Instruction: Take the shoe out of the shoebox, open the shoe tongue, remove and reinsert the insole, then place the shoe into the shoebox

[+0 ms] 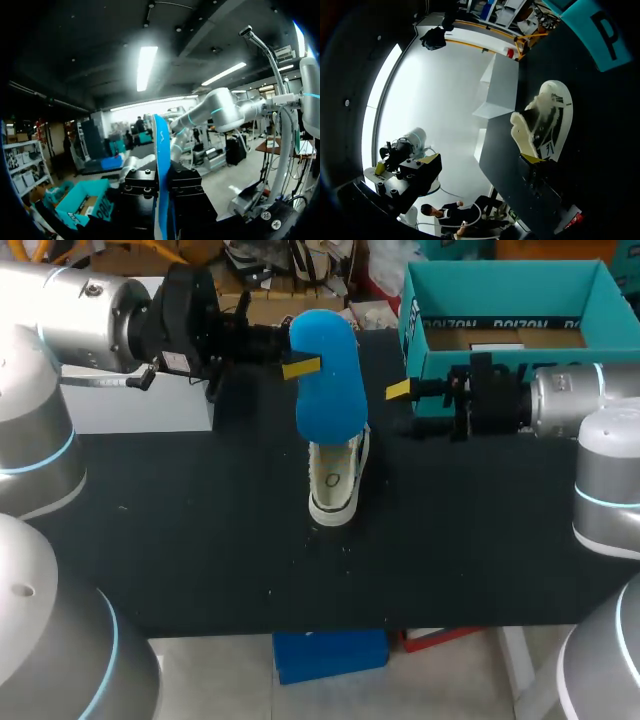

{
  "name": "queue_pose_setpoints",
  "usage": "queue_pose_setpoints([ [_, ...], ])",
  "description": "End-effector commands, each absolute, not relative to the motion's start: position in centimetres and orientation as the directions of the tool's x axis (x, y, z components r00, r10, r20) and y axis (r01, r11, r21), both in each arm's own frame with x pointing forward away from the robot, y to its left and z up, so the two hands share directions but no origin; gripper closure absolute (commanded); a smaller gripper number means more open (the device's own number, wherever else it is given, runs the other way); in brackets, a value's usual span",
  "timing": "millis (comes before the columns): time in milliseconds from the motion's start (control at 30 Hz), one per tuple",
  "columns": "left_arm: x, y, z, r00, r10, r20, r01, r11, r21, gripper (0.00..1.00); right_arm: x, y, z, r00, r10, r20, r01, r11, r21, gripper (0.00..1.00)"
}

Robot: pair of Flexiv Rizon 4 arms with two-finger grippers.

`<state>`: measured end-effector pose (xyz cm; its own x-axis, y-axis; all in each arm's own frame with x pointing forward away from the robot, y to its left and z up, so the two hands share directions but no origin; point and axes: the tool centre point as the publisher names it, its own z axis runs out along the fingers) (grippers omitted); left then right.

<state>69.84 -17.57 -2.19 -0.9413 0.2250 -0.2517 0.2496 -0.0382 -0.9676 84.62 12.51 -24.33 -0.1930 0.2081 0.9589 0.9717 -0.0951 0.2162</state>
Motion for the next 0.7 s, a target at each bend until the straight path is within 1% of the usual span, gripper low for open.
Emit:
queue_pose_setpoints([
  [33,69.0,-17.2,-2.2,-0.873,0.17,-0.458,0.457,-0.047,-0.888,1.0,84.6,12.6,-24.4,-0.193,0.209,0.959,0.971,-0.097,0.217,0.0],
  [433,69.0,-17.2,-2.2,-0.873,0.17,-0.458,0.457,-0.047,-0.888,1.0,84.6,12.6,-24.4,-0.193,0.209,0.959,0.971,-0.097,0.217,0.0],
  [500,68.1,-17.2,-2.7,-0.848,0.157,-0.506,0.503,-0.061,-0.862,1.0,84.6,12.6,-24.4,-0.193,0.209,0.959,0.971,-0.097,0.217,0.0],
  [533,67.5,-17.1,-3.1,-0.832,0.141,-0.536,0.528,-0.092,-0.844,1.0,84.6,12.6,-24.4,-0.193,0.209,0.959,0.971,-0.097,0.217,0.0],
  [600,66.2,-16.7,-4.6,-0.783,0.15,-0.604,0.606,-0.038,-0.795,1.0,84.6,12.6,-24.4,-0.193,0.209,0.959,0.971,-0.097,0.217,0.0],
  [633,65.5,-16.4,-5.3,-0.77,0.131,-0.625,0.62,-0.08,-0.78,1.0,84.6,12.6,-24.4,-0.193,0.209,0.959,0.971,-0.097,0.217,0.0],
  [667,65.0,-16.0,-6.1,-0.747,0.133,-0.652,0.656,-0.016,-0.755,1.0,84.6,12.6,-24.4,-0.193,0.209,0.959,0.971,-0.097,0.217,0.0],
  [700,64.5,-15.6,-7.0,-0.695,0.125,-0.708,0.717,0.039,-0.696,1.0,84.6,12.6,-24.4,-0.193,0.209,0.959,0.971,-0.097,0.217,0.0],
])
